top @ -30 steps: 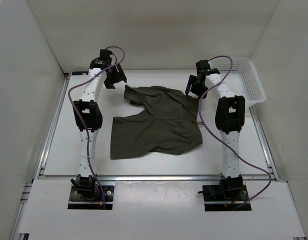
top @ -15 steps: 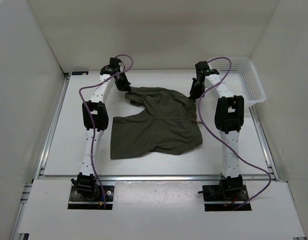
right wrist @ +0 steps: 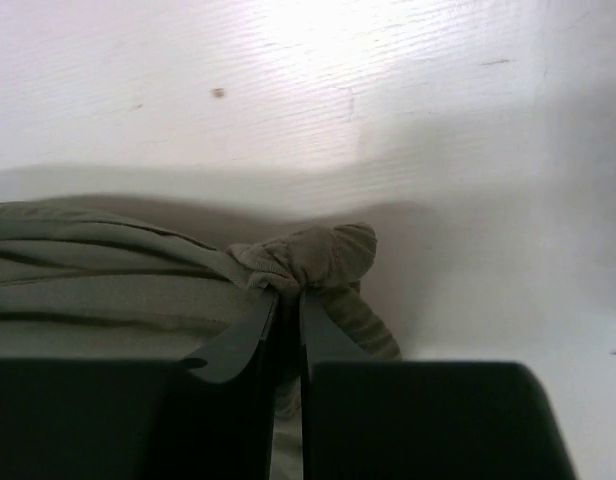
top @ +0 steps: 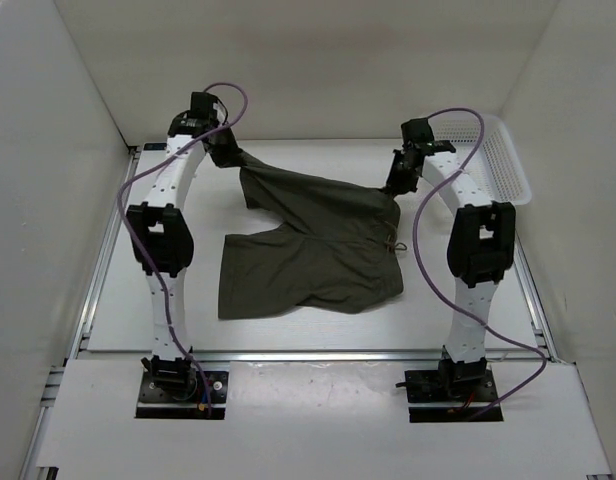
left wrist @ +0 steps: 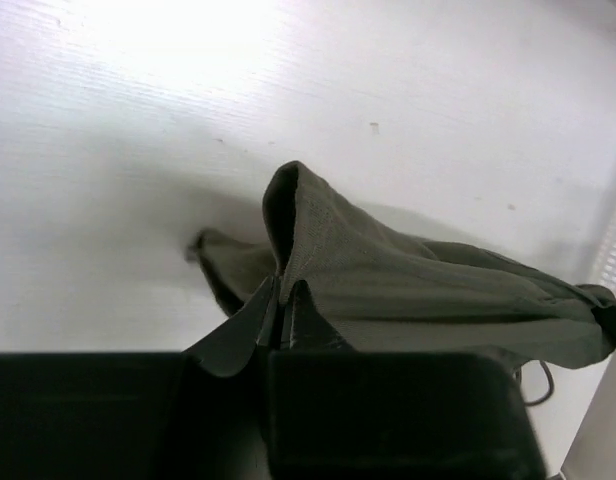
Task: Fold and stack the shorts
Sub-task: Flatten the shorts out
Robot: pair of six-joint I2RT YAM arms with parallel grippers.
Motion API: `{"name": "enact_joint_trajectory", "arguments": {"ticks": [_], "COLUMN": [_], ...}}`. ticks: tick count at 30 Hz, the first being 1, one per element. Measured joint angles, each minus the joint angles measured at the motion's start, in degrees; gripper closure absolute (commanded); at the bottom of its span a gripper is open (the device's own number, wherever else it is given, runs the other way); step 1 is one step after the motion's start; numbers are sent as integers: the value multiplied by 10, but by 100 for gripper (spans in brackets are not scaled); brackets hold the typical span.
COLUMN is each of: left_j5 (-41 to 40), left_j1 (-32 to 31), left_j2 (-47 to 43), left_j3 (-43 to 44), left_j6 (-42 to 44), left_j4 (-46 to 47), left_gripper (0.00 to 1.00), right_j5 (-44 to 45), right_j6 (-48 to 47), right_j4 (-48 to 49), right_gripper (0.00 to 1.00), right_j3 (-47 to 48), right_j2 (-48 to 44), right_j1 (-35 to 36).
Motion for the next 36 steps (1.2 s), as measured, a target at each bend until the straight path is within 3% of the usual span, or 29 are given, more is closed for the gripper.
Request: {"name": "enact_joint_trajectory", "arguments": {"ticks": [6,13,18,21,22,23,24,26,27,29,32,34,35,36], "left_j5": [-8,-39,-59,-76,-82,-88,-87,-82,-73,-61,-64,-76,-80,-84], "left_j1": [-3,-12,-17,-17,-16,-14,-10,0,9,26,49,60,62,63], "left_j2": [-145,-239,-231,-149,-110,-70,-26,66,101,130,96,62,42,22], "left_j3": [-101,-181,-177,-82,-38,3,51,153,182,171,48,-21,-50,-75], "left_j6": [14,18,17,17,19,21,23,21,19,13,10,13,15,17], "left_j4": [4,-34,-51,-63,-57,-48,-49,-43,-43,-46,-38,-41,-42,-44], "left_gripper": [90,90,90,90,80,60,20,6,0,0,0,8,18,52], "right_j5": [0,4,6,12,16,19,22,28,30,34,40,43,43,43], "right_j6": [-5,-14,-13,-13,-13,-13,-10,-17,-18,-22,-23,-22,-22,-22], "right_j4": [19,26,30,30,32,40,46,40,43,50,62,66,71,71], "right_gripper": [100,100,100,99,82,40,28,13,12,10,10,11,11,13], "right_j3": [-62,-132,-129,-79,-45,-16,13,110,148,158,97,36,3,-27], "right_j2": [-105,-186,-181,-131,-100,-73,-43,34,64,82,56,21,-1,-21], "right_j1": [10,27,28,28,28,28,28,28,29,32,36,37,39,40]}}
